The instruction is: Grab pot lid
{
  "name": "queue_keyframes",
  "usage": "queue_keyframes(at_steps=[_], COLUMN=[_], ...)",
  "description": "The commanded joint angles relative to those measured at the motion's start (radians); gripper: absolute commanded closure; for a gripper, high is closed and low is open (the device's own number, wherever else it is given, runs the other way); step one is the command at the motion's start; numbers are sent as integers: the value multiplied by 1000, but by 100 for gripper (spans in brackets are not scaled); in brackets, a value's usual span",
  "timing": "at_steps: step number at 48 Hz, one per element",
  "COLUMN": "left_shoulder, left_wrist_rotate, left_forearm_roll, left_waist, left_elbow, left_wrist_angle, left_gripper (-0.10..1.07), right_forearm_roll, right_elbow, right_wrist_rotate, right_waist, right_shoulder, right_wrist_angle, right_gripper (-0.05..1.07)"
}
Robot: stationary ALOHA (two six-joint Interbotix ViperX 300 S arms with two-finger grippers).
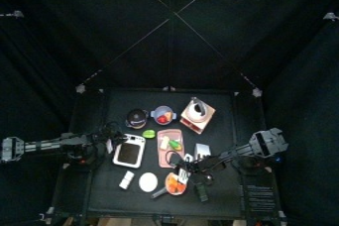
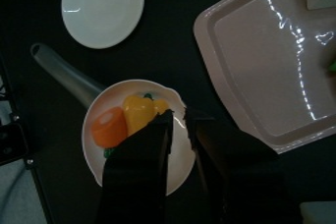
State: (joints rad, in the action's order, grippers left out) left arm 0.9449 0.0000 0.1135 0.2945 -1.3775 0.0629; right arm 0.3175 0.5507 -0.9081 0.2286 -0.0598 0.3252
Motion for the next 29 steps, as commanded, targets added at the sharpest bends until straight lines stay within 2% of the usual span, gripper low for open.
queue_keyframes(at_steps=[1, 9, 15, 23, 29], left_shoulder=[0, 0, 0, -2, -14], left_wrist_rotate=[0, 3, 3, 3, 5], left_forearm_roll=[2, 2, 0, 2, 0], left_waist=[3, 3, 8, 28, 38], left_elbow=[14, 15, 18, 38, 58], left_wrist_angle=[-8, -12, -57, -163, -175], left_gripper=[32, 32, 32, 31, 27], right_forearm_roll=[2, 12, 55, 91, 126], right_elbow=[-15, -12, 8, 21, 37], right_wrist_rotate=[2, 6, 3, 6, 0], right_waist=[-8, -15, -34, -103, -175], right_shoulder=[46, 72, 95, 135, 175], right_wrist_angle=[-3, -8, -15, -40, -107], right_gripper=[41, 41, 41, 42, 42])
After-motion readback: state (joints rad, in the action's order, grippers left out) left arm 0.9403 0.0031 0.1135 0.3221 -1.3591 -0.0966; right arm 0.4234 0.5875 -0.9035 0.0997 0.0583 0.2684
